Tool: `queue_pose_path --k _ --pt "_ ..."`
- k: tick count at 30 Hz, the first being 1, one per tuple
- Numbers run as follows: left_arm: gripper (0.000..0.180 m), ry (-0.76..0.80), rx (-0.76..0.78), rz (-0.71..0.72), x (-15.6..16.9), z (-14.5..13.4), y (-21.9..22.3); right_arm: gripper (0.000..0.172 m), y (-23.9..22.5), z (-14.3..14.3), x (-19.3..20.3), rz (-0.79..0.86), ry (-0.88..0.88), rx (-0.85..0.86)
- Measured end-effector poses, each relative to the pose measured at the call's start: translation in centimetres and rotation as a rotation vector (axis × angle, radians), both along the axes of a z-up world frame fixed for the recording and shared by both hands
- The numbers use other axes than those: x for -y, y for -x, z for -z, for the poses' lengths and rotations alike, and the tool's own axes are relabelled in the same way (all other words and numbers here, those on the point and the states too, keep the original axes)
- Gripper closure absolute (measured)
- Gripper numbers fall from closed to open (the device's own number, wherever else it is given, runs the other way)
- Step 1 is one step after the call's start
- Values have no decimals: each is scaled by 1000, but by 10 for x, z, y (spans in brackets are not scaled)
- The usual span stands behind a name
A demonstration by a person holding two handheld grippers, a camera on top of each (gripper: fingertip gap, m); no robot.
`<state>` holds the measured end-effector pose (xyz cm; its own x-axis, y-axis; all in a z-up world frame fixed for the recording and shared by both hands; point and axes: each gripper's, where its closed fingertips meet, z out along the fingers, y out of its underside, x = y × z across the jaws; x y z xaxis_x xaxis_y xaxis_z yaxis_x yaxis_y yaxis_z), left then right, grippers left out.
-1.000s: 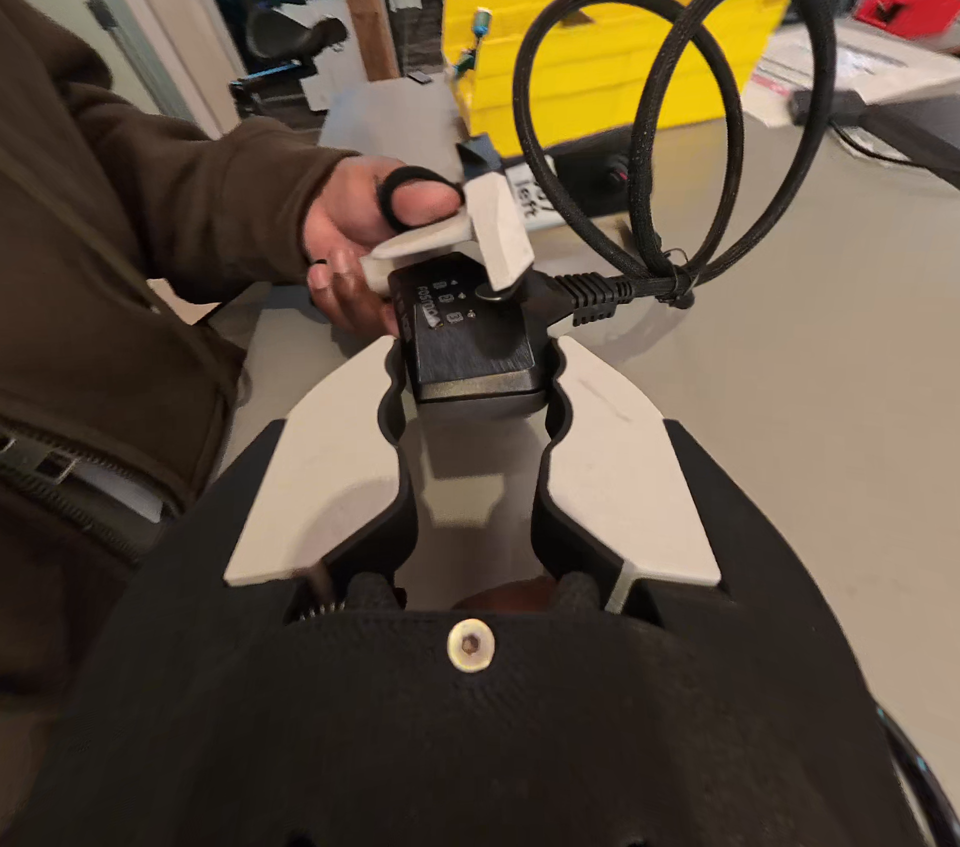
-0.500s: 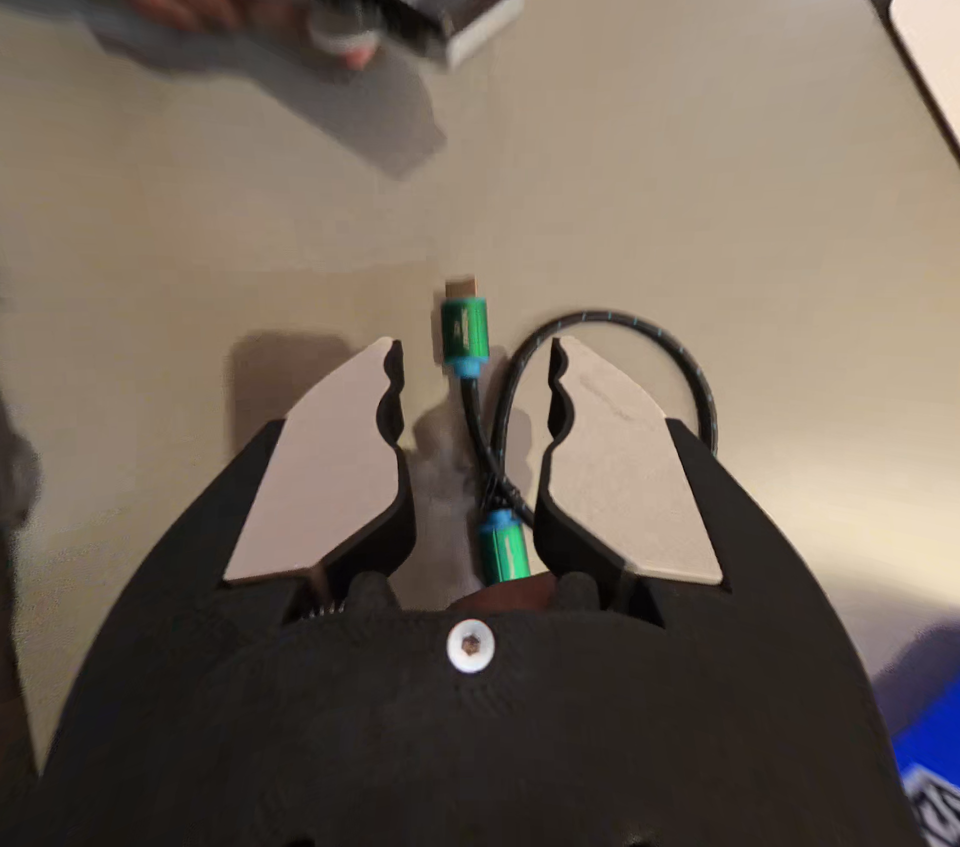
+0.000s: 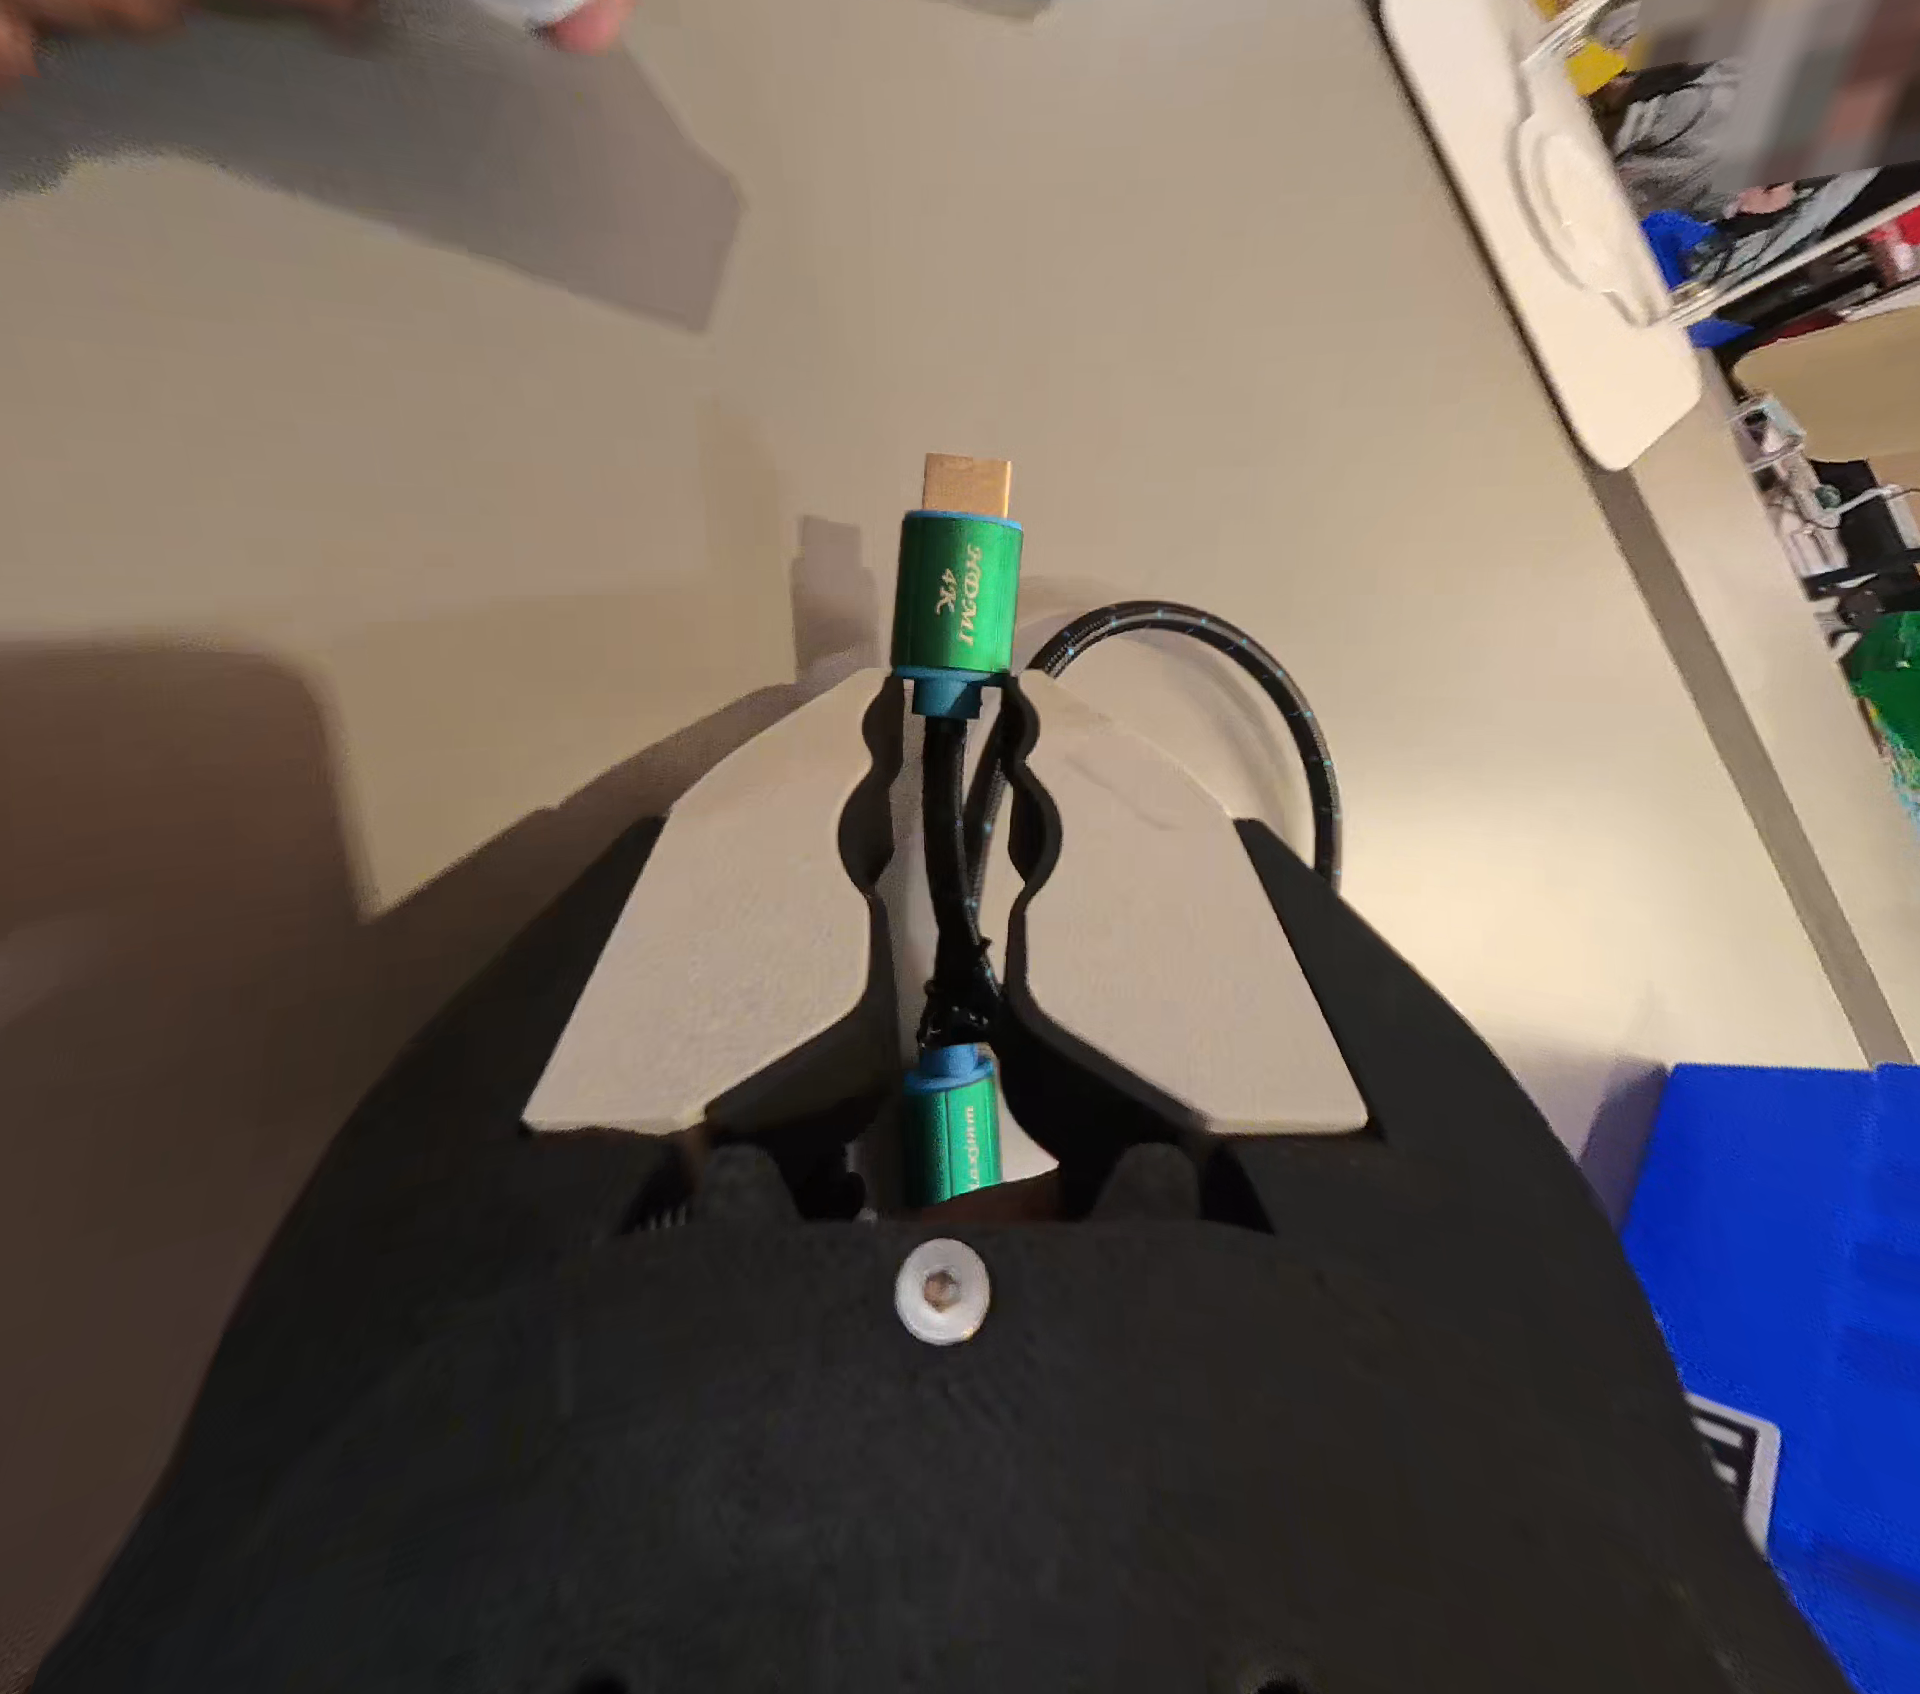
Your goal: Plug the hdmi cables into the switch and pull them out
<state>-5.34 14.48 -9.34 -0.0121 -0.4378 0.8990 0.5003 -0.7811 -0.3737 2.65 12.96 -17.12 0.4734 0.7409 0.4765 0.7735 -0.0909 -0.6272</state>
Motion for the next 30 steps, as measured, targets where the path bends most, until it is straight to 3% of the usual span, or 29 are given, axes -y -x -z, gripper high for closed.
queue_pose_path --k 4,9,15,21,30 --pt "156 -13 6 -89 -18 -2 11 157 23 -20 -23 17 -50 -117" --pt "157 -198 -75 -242 -50 -18 29 157 53 -30 -50 -29 -137 -108" --pt "155 -346 -131 -194 -99 -28 29 157 65 -39 -97 -50 -158 -167" --pt "157 -256 32 -122 -140 -28 26 157 46 -32 -142 59 -201 -239" --pt "157 -197 169 -123 -148 -29 41 157 61 -47 -148 70 -279 -308"
